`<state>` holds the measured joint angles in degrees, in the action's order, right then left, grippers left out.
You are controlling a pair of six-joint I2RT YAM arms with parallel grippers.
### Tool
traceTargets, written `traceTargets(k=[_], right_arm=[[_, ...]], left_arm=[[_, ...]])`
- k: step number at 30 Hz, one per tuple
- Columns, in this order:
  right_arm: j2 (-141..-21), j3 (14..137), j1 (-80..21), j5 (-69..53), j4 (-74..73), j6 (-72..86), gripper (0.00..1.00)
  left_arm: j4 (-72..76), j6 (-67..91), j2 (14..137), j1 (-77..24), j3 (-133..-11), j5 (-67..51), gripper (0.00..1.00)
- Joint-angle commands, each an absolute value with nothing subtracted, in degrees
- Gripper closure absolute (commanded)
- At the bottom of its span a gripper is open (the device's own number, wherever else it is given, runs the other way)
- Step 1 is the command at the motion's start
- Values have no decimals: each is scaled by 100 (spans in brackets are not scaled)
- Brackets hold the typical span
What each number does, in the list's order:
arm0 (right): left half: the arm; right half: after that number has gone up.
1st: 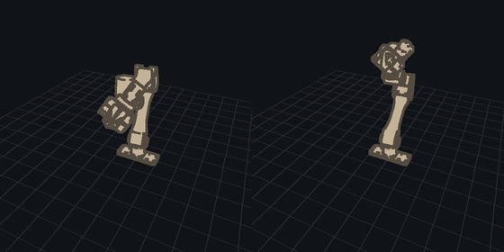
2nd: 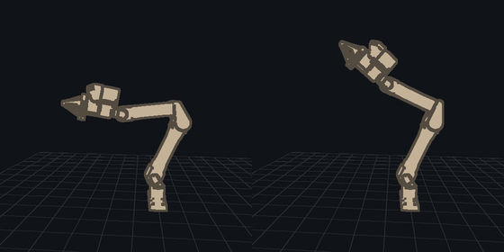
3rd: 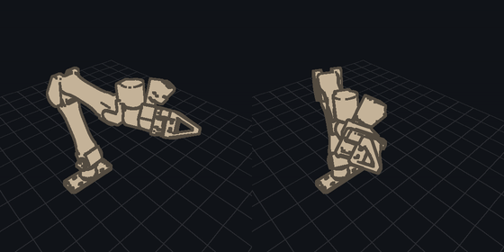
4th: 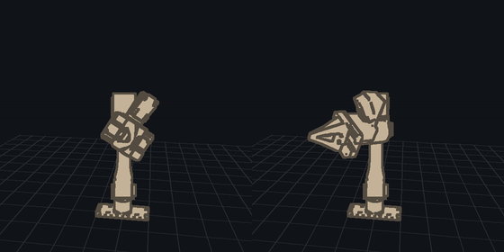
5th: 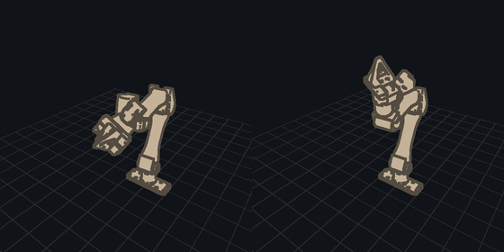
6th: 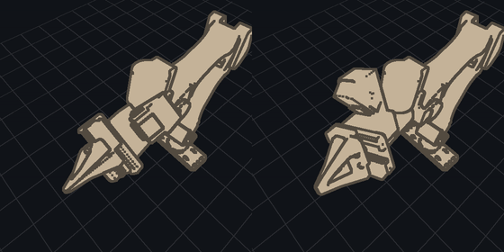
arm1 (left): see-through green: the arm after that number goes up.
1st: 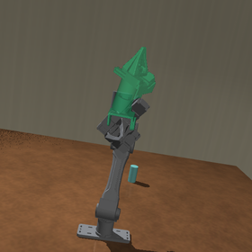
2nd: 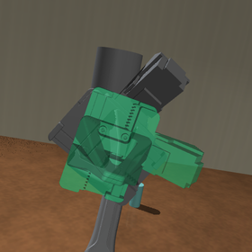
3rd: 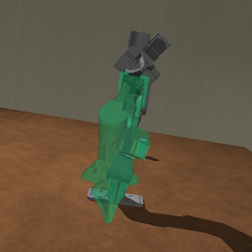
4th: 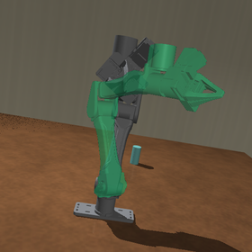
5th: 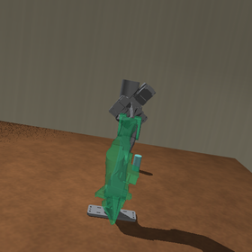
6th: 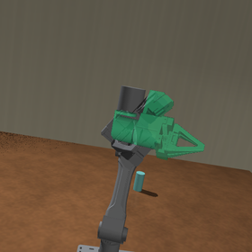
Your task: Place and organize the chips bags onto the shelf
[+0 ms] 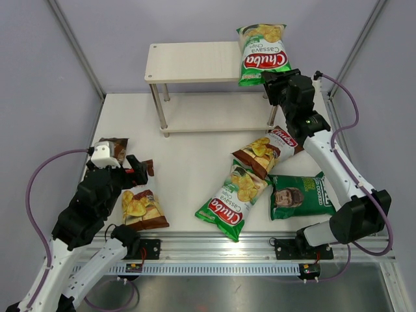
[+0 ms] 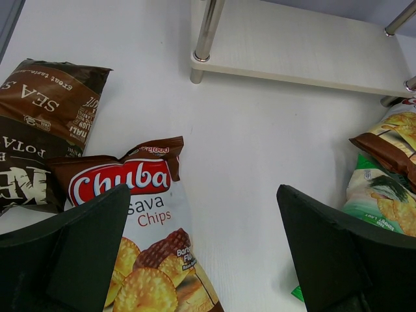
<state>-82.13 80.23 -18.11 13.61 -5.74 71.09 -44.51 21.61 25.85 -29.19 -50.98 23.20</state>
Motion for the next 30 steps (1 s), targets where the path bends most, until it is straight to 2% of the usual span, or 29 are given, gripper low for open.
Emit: traceTargets(k=[1, 10, 20, 21, 22, 23, 26, 30], right_arm=[[-8077, 8024, -1828, 1670, -325, 7022, 51], [-8384, 8130, -1758, 1854, -185, 7338, 59], [-8604, 8384, -1758, 1916, -141, 7480, 58], [-8604, 8385, -1749, 1890, -149, 7436, 55], [-8535, 8359, -1758, 1864, -132, 7418, 49], [-8491, 8350, -1758, 1820, -132, 7383, 36], [-8245, 8332, -1758, 1679, -184, 7146, 18], [-7693, 7860, -1749, 1468, -193, 7040, 10]], left_arm=[[-4368, 2162, 2496, -2936, -5071, 2452, 1], [-4342, 2153, 2461, -2936, -5054, 2452, 1], [-4333, 2153, 2461, -2936, -5027, 2452, 1], [-4342, 2162, 2470, -2936, -5036, 2452, 1], [-4342, 2162, 2478, -2927, -5036, 2443, 1], [-4333, 2162, 2487, -2944, -5036, 2426, 1], [-4333, 2171, 2505, -2936, -5036, 2400, 1], [-4324, 2188, 2549, -2936, -5054, 2356, 1]])
